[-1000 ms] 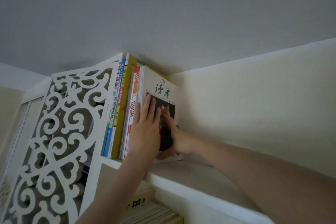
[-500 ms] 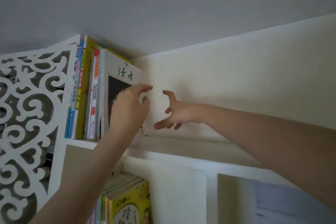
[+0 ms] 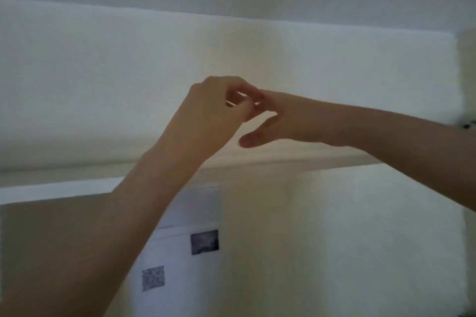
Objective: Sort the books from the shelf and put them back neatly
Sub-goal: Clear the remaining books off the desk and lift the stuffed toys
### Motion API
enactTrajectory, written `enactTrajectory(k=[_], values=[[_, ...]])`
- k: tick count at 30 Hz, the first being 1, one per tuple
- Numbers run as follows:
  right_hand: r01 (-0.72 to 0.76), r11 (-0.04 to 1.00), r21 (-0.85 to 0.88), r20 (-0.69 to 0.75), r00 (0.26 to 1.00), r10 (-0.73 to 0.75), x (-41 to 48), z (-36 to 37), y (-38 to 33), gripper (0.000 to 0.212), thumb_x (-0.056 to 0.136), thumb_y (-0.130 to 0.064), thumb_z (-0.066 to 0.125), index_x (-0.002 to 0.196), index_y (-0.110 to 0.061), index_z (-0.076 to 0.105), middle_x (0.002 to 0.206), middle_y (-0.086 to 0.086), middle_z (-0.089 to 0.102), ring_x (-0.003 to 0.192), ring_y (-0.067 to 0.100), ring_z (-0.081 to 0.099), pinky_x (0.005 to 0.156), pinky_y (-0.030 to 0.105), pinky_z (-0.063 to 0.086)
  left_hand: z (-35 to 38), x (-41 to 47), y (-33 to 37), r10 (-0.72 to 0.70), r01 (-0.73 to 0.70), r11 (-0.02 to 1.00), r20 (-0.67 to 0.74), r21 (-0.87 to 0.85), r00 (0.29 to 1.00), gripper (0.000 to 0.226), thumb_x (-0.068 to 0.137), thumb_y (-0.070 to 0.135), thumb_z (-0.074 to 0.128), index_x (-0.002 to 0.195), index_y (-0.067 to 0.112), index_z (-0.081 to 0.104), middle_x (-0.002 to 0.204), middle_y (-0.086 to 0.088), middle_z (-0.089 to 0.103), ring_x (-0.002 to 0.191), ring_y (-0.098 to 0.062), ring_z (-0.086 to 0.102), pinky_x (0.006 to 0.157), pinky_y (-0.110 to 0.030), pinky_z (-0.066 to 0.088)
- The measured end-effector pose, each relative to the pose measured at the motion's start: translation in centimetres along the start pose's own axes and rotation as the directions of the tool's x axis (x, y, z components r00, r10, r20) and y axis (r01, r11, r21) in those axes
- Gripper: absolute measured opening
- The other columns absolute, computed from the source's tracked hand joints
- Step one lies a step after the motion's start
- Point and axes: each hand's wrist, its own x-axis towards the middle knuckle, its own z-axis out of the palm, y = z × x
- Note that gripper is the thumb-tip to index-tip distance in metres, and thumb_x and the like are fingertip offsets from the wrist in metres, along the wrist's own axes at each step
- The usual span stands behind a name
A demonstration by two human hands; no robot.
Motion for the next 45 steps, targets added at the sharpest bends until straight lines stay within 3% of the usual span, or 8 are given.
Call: enactTrajectory(k=[6, 14, 18, 22, 27, 39, 43, 45], values=[[-0.281, 0.959, 0.03, -0.243, 0.929, 0.28, -15.0, -5.4, 6.2, 0.054, 0.077, -0.02, 0.077, 0.126, -0.022, 0.053, 0.125, -0.007, 0.058, 0.103, 0.009, 0.065, 0.095, 0.035, 0.052, 13.5, -2.2, 7.7, 0.201, -0.13, 0.927, 0.174, -0.352, 0.964, 0.027, 0.09, 0.013, 0.059, 0.102, 0.037, 0.065, 0.085, 0.016, 0.071, 0.077, 0.006, 0.065, 0.07, -0.007, 0.047], [-0.622, 0.762, 0.18, -0.332, 0.691, 0.642, -31.1, -7.0, 16.3, 0.055, 0.076, -0.019, 0.077, 0.125, -0.022, 0.052, 0.129, -0.01, 0.053, 0.096, 0.006, 0.067, 0.091, 0.03, 0.053, 31.1, -7.7, 14.7, 0.317, 0.058, 0.78, 0.473, -0.623, 0.822, 0.035, 0.093, 0.013, 0.054, 0.114, 0.041, 0.059, 0.088, 0.017, 0.07, 0.083, 0.006, 0.064, 0.07, -0.006, 0.045], [-0.78, 0.557, 0.287, -0.216, 0.513, 0.83, -39.3, -3.7, 23.6, 0.051, 0.08, -0.018, 0.075, 0.127, -0.019, 0.053, 0.12, -0.004, 0.062, 0.098, 0.007, 0.067, 0.087, 0.02, 0.051, 41.4, -14.2, 15.5, 0.251, 0.275, 0.791, 0.7, -0.546, 0.669, 0.032, 0.096, 0.02, 0.051, 0.121, 0.039, 0.056, 0.095, 0.01, 0.069, 0.089, 0.0, 0.064, 0.081, -0.02, 0.053], [-0.867, 0.298, 0.399, -0.043, 0.307, 0.951, -48.6, 3.0, 30.2, 0.057, 0.08, -0.019, 0.076, 0.131, -0.02, 0.049, 0.131, -0.004, 0.052, 0.104, 0.009, 0.061, 0.082, 0.017, 0.051, 50.6, -23.9, 13.5, 0.079, 0.57, 0.767, 0.924, -0.296, 0.373, 0.027, 0.093, 0.022, 0.056, 0.12, 0.029, 0.058, 0.104, -0.001, 0.069, 0.096, -0.015, 0.066, 0.09, -0.039, 0.052], [-0.902, -0.005, 0.431, 0.075, 0.03, 0.997, -60.4, 9.3, 34.5, 0.059, 0.083, -0.023, 0.073, 0.134, -0.021, 0.045, 0.137, -0.001, 0.042, 0.113, 0.012, 0.051, 0.076, 0.014, 0.047, 57.1, -35.8, 12.5, 0.022, 0.637, 0.769, 0.998, -0.056, 0.061, 0.03, 0.099, 0.021, 0.049, 0.128, 0.021, 0.053, 0.126, -0.001, 0.059, 0.109, -0.009, 0.056, 0.08, -0.016, 0.046], [-0.818, -0.238, 0.524, 0.058, -0.245, 0.968, -73.7, 14.9, 36.7, 0.048, 0.081, -0.011, 0.074, 0.124, -0.017, 0.052, 0.127, 0.007, 0.045, 0.108, 0.017, 0.053, 0.081, 0.023, 0.048, 63.9, -44.8, 18.7, 0.065, 0.679, 0.734, 0.993, 0.02, -0.099, 0.034, 0.099, 0.022, 0.047, 0.133, 0.022, 0.049, 0.128, 0.003, 0.056, 0.101, -0.002, 0.051, 0.082, -0.013, 0.041], [-0.929, -0.242, 0.279, -0.121, -0.284, 0.951, -76.5, 14.1, 36.7, 0.06, 0.081, -0.025, 0.075, 0.134, -0.02, 0.047, 0.134, 0.005, 0.04, 0.127, 0.026, 0.039, 0.104, 0.036, 0.034, 65.3, -46.4, 20.5, 0.053, 0.729, 0.675, 0.978, 0.114, -0.202, 0.051, 0.095, 0.02, 0.055, 0.141, 0.019, 0.034, 0.137, 0.007, 0.043, 0.094, 0.002, 0.053, 0.062, -0.004, 0.043], [-0.924, -0.321, 0.207, -0.152, -0.354, 0.923, -78.4, 13.7, 36.6, 0.084, 0.075, -0.038, 0.078, 0.144, -0.021, 0.033, 0.143, 0.009, 0.034, 0.133, 0.03, 0.032, 0.109, 0.042, 0.027, 65.8, -47.3, 21.8, 0.024, 0.752, 0.635, 0.969, 0.176, -0.247, 0.066, 0.088, 0.024, 0.062, 0.144, 0.019, 0.026, 0.143, -0.001, 0.041, 0.116, -0.012, 0.051, 0.082, -0.016, 0.047]])
